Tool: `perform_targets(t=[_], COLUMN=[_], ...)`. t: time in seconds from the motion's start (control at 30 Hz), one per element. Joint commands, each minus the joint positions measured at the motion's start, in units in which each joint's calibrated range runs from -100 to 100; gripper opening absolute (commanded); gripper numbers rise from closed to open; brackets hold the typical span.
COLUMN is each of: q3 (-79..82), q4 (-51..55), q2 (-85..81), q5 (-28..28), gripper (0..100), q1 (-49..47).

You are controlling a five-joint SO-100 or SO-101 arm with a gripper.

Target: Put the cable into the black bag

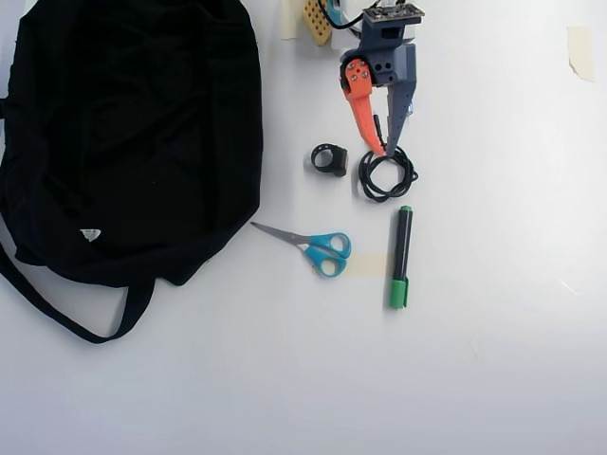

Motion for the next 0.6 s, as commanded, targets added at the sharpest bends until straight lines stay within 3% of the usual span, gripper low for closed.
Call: perform_targets(t=[0.0,0.57], q3=[-12.94,-47.71], q4=[-1.2,-1.2], q2=[7.61,34.83], q5=[0.24,0.55], gripper=[3,3], q1=[-0.12,2.12])
